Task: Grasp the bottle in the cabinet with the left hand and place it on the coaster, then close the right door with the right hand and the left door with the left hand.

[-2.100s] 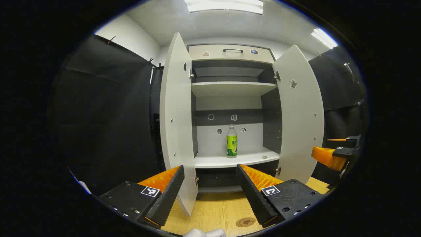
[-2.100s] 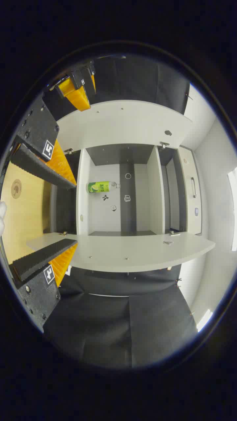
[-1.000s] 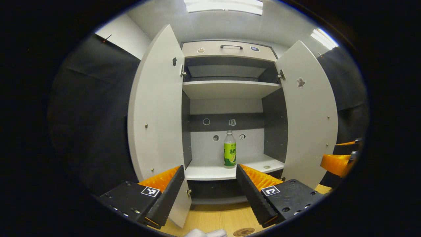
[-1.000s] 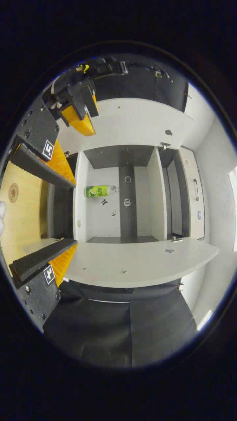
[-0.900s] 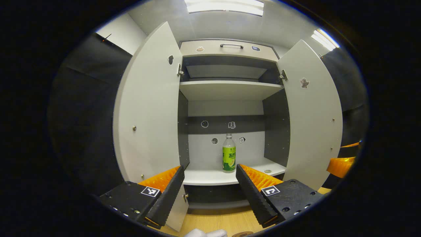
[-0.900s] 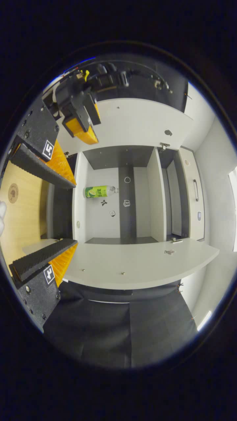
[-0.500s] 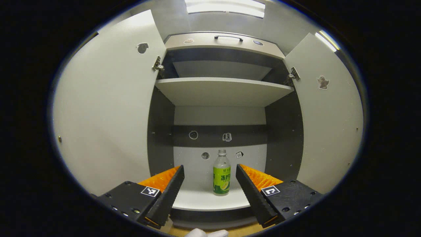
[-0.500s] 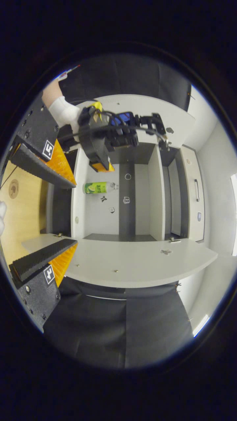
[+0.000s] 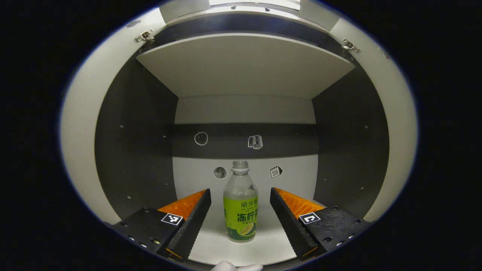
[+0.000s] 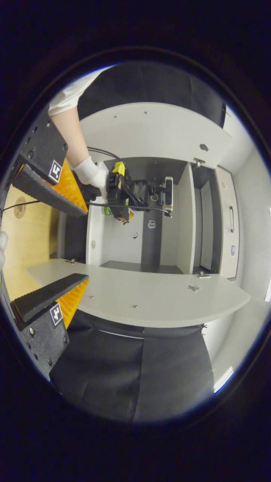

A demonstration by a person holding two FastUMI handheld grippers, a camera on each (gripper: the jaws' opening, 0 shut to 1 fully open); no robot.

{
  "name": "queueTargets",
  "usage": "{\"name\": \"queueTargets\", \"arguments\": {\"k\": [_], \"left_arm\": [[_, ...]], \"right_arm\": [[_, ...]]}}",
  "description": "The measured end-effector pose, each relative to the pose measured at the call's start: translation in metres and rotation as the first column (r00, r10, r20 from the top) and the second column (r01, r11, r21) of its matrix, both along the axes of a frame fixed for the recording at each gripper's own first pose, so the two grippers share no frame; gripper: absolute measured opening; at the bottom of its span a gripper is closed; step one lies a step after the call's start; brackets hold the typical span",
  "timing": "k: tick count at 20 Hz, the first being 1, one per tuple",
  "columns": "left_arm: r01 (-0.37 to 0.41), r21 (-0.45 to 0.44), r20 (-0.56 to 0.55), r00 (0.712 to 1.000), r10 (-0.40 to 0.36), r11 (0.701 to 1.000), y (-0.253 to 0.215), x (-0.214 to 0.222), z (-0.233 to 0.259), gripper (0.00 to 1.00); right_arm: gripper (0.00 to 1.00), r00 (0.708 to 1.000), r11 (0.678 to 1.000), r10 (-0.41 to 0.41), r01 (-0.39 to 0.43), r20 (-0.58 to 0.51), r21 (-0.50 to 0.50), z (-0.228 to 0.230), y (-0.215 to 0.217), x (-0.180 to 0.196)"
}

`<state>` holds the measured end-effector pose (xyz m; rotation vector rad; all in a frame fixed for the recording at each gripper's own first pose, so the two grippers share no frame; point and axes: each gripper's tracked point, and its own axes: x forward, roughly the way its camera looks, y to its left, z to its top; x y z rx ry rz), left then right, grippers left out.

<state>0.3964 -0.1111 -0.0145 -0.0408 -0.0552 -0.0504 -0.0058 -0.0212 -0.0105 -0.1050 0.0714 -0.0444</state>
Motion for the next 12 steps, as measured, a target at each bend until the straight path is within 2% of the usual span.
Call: {"name": "queueTargets", "arguments": {"k": [2,6,10,12], "left_arm": [[0.005,-0.014,-0.052,0.999,-0.005,1.0,-0.006,0.013,-0.018,0.96],[-0.041,0.016,-0.053,0.998,0.042,0.999,0.0,0.032,-0.026,0.96],[-0.027,0.018,-0.111,0.993,0.029,0.999,-0.004,0.042,-0.041,0.96],[-0.032,0.028,-0.123,0.992,0.035,0.999,0.001,0.039,-0.043,0.77]], "right_arm": [[1.0,1.0,1.0,-0.012,0.012,-0.024,0.001,-0.004,-0.003,-0.004],[0.98,0.998,0.999,-0.037,0.038,-0.056,0.011,-0.009,-0.007,-0.008],[1.0,0.997,0.999,-0.036,0.037,-0.064,0.022,-0.01,-0.006,-0.009],[1.0,0.997,0.999,-0.035,0.036,-0.068,0.019,-0.011,-0.007,-0.011]]}}
